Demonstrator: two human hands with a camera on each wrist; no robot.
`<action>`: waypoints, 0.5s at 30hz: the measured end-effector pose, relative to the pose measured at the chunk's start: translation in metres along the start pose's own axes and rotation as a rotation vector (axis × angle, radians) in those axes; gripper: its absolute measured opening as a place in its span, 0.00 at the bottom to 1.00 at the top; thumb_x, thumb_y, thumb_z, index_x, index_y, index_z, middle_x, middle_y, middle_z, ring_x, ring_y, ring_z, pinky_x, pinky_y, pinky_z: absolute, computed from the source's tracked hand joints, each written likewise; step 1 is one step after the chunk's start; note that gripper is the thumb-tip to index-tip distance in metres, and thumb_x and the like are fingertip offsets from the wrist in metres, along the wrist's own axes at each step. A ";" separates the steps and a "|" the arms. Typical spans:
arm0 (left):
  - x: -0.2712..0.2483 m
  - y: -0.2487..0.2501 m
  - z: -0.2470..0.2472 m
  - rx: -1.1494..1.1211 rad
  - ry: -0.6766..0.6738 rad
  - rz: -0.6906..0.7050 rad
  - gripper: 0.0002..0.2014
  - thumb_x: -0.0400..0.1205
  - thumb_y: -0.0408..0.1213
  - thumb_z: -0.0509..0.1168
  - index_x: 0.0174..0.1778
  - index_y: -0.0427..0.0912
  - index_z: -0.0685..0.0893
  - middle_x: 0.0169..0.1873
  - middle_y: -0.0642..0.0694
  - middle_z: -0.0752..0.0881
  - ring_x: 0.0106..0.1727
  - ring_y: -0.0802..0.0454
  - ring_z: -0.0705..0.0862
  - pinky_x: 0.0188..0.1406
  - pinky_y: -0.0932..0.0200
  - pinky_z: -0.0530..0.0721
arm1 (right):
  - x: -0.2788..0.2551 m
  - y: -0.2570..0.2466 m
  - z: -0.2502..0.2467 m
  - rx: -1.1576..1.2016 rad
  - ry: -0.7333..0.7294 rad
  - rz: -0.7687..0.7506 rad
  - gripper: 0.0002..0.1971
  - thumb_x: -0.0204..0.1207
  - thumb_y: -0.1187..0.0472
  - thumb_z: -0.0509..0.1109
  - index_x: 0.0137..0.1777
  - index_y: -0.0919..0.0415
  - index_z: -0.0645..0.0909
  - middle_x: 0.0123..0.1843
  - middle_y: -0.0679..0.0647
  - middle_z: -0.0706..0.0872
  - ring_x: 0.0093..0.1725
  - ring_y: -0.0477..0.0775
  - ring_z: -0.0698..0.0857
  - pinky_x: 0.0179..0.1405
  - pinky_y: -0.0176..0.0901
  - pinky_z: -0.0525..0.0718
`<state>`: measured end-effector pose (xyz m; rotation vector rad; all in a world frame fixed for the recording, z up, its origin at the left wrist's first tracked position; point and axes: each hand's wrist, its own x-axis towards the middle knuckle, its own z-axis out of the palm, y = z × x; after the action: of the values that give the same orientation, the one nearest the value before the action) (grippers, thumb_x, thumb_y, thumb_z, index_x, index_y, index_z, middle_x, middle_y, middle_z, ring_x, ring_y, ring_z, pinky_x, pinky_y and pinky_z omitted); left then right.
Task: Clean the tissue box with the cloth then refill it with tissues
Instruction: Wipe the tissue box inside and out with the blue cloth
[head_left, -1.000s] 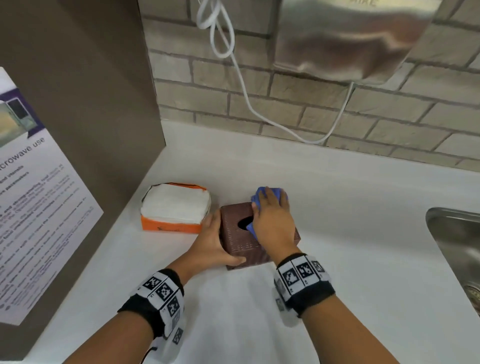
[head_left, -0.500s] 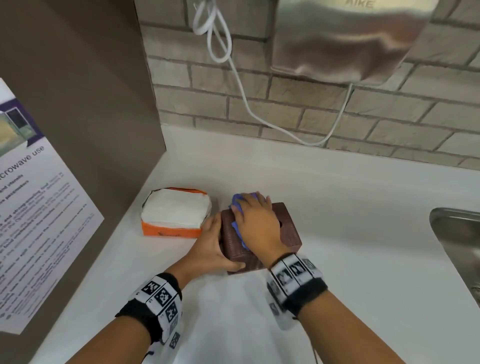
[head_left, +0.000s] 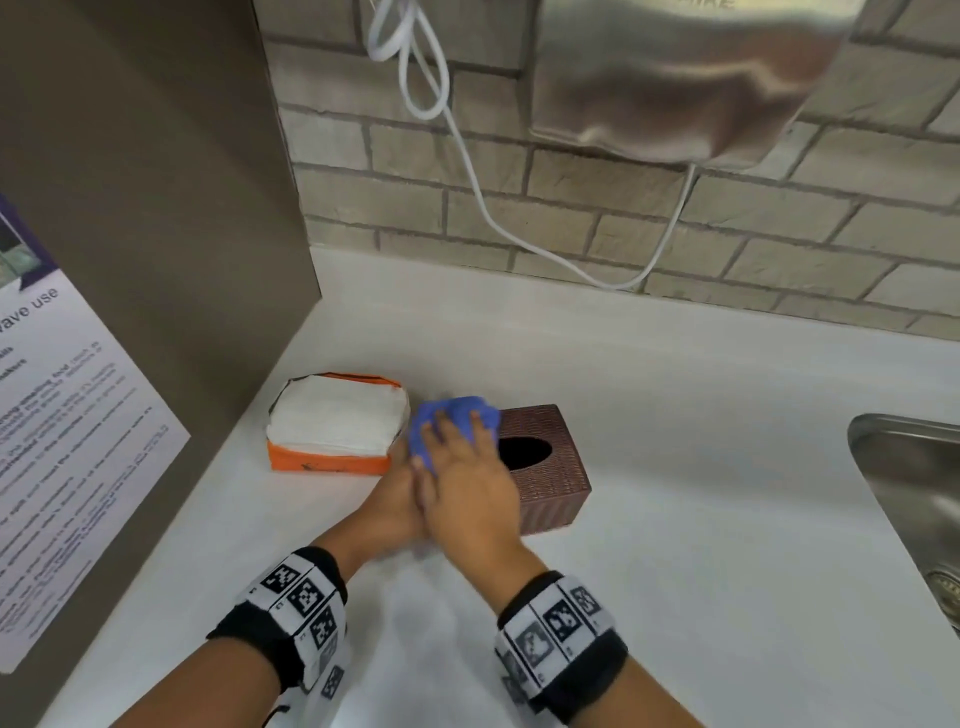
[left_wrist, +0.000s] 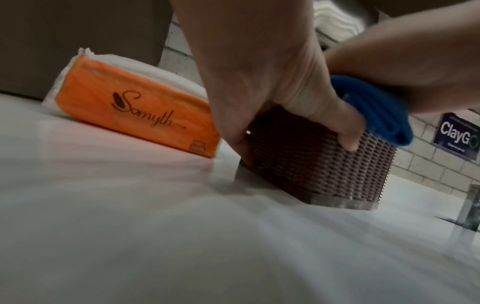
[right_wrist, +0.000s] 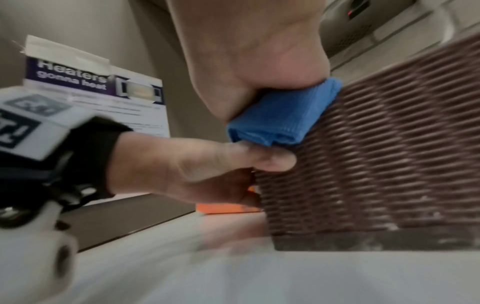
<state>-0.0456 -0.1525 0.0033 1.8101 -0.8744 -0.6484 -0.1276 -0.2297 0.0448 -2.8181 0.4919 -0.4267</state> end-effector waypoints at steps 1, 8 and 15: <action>-0.001 0.001 0.000 0.003 -0.008 -0.012 0.27 0.75 0.32 0.73 0.67 0.47 0.70 0.52 0.68 0.80 0.60 0.77 0.76 0.65 0.70 0.74 | -0.001 -0.003 -0.001 0.071 -0.027 -0.039 0.20 0.77 0.58 0.65 0.69 0.59 0.80 0.74 0.56 0.79 0.77 0.60 0.71 0.77 0.55 0.69; -0.005 0.005 0.000 0.132 0.022 -0.008 0.61 0.57 0.40 0.85 0.80 0.54 0.53 0.68 0.59 0.56 0.67 0.72 0.58 0.63 0.84 0.57 | 0.002 0.092 -0.042 -0.014 -0.130 0.157 0.26 0.72 0.56 0.74 0.71 0.56 0.79 0.79 0.56 0.73 0.75 0.59 0.76 0.66 0.45 0.81; -0.006 0.001 0.003 0.154 0.005 0.034 0.46 0.60 0.55 0.73 0.74 0.53 0.62 0.69 0.53 0.69 0.72 0.59 0.64 0.76 0.67 0.62 | -0.009 0.005 -0.008 0.067 0.079 0.034 0.21 0.77 0.55 0.68 0.69 0.60 0.80 0.72 0.54 0.81 0.74 0.56 0.76 0.77 0.50 0.71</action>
<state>-0.0516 -0.1500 0.0028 1.9290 -0.9718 -0.5675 -0.1396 -0.2327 0.0487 -2.7332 0.5312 -0.5395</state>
